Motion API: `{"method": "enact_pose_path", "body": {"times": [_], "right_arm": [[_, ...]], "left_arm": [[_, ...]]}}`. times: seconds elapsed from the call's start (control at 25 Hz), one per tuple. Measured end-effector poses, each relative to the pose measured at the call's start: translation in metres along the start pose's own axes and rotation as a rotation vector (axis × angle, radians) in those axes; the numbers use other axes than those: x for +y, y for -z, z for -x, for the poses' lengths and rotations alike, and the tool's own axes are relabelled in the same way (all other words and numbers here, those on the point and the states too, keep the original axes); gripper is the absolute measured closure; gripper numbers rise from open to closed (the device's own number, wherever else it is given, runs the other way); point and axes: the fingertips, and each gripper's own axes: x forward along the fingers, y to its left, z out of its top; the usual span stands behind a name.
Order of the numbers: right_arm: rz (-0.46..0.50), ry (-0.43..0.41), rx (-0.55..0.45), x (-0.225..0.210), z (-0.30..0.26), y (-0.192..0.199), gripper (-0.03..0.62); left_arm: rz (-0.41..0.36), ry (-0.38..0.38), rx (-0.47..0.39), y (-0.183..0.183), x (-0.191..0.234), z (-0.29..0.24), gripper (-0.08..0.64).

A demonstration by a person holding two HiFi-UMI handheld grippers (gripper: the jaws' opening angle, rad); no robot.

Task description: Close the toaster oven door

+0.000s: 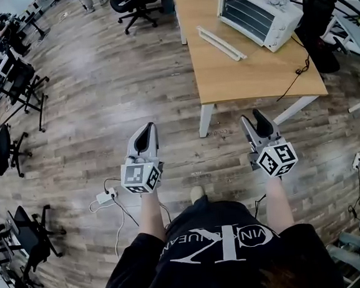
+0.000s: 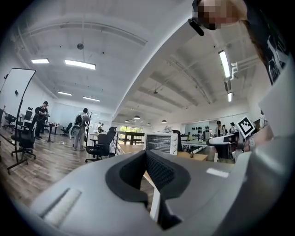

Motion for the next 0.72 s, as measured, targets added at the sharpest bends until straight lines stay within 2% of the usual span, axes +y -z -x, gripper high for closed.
{"method": "enact_pose_path", "body": {"times": [0.4,0.72], "right_arm": [[-0.006,0.026,0.022,0.002,-0.035,0.018,0.416],[-0.017,0.06,0.024,-0.024,-0.062,0.024,0.416]], "left_arm": [[0.035,0.024,0.012,0.02,0.03,-0.023,0.549],[0.063,0.075,0.007,0.025,0.03,-0.056,0.549]]}}
